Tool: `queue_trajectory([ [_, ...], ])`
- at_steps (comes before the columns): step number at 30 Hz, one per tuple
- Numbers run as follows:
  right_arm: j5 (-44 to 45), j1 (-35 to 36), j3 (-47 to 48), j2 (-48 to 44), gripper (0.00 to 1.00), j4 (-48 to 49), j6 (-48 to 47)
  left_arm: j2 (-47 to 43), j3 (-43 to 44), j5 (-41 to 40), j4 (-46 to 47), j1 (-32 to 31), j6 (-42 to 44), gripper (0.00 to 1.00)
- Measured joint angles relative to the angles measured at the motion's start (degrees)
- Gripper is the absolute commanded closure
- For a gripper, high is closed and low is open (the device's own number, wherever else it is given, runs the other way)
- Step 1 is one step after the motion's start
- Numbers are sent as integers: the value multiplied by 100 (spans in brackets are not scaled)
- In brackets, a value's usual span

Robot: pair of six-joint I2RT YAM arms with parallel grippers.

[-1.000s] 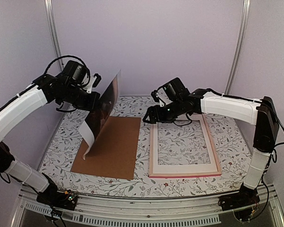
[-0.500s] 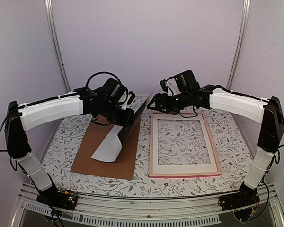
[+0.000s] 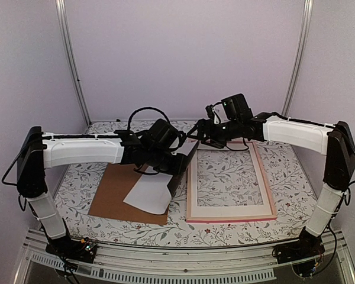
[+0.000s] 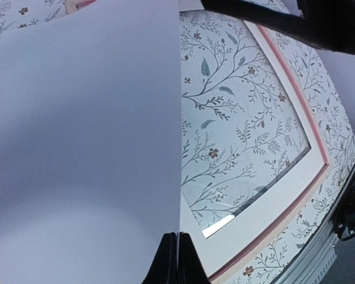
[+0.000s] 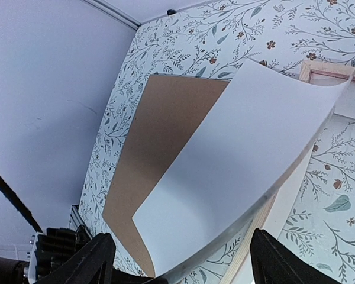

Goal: Put the photo into the frame
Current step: Turn over the photo, then pass from the left arm to the right

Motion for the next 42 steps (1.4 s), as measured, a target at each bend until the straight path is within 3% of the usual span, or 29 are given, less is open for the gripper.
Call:
queue_trajectory([
  [16,243,-4,-566,229,20,140,177,450,-7,-490,470,-391,-264,95],
  [22,262,-9,-577,402,26,245,199,704,114,-520,531,-487,-299,93],
  [26,297,-26,-728,540,35,321,221,841,155,-514,584,-542,-313,88],
  [32,442,-92,-874,590,56,339,238,953,221,-428,669,-619,-341,74],
  [42,518,-306,-1029,592,93,514,186,992,229,-201,866,-675,-358,66],
])
